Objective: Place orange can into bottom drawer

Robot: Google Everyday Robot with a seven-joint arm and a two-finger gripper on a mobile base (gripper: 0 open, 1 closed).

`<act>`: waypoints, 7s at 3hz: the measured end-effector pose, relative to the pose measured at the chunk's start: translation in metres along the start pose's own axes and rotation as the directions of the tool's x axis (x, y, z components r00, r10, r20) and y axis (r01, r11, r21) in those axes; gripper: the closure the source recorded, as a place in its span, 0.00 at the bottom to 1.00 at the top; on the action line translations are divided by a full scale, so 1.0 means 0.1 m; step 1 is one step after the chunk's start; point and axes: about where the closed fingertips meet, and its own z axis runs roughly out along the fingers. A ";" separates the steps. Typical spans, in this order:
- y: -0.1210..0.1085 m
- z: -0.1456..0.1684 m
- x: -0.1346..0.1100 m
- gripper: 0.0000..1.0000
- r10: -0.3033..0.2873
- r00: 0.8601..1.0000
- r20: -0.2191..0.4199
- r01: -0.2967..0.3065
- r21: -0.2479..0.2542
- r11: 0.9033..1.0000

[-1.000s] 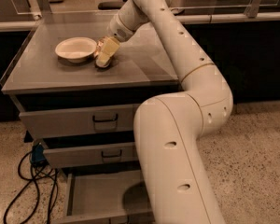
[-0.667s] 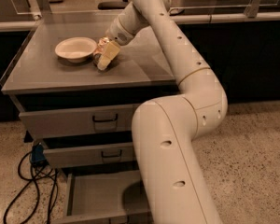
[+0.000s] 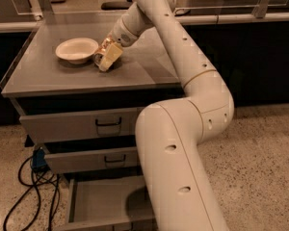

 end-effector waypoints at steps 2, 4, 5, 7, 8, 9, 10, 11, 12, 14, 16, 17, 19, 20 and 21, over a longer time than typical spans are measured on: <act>0.00 0.00 0.00 0.65 0.000 1.000 0.000 0.000 0.000 1.000; 0.01 -0.12 -0.07 1.00 -0.001 0.998 -0.055 0.002 0.015 1.000; 0.04 -0.59 -0.23 1.00 0.005 0.998 -0.060 -0.001 0.077 0.997; 0.39 -2.46 -0.68 1.00 0.055 0.986 0.159 -0.113 0.378 0.919; 1.16 -3.12 -1.29 1.00 -0.003 0.961 0.277 -0.118 0.420 0.900; 1.66 -3.21 -1.49 1.00 -0.019 0.961 0.276 -0.098 0.405 0.909; 1.57 -3.16 -1.48 1.00 -0.024 0.966 0.258 -0.081 0.388 0.918; 1.71 -3.02 -1.40 1.00 -0.053 0.980 0.192 -0.014 0.332 0.943; 1.98 -2.92 -1.23 1.00 -0.097 0.984 0.152 0.048 0.295 0.954; 2.48 -2.75 -0.30 1.00 -0.032 0.986 0.163 -0.019 0.300 0.954; 2.71 -2.76 0.38 1.00 0.077 0.974 0.211 -0.145 0.325 0.934; 2.71 -2.75 0.38 1.00 0.077 0.975 0.210 -0.144 0.326 0.934; 2.93 -2.28 0.62 1.00 0.031 0.981 0.193 -0.093 0.323 0.942; 3.17 -1.47 1.14 1.00 0.017 0.975 0.222 -0.076 0.261 0.962; 3.38 -0.68 1.66 1.00 0.042 0.960 0.275 -0.099 0.195 0.976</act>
Offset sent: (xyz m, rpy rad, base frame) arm 0.0000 0.0000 0.0000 0.0000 0.0000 0.0000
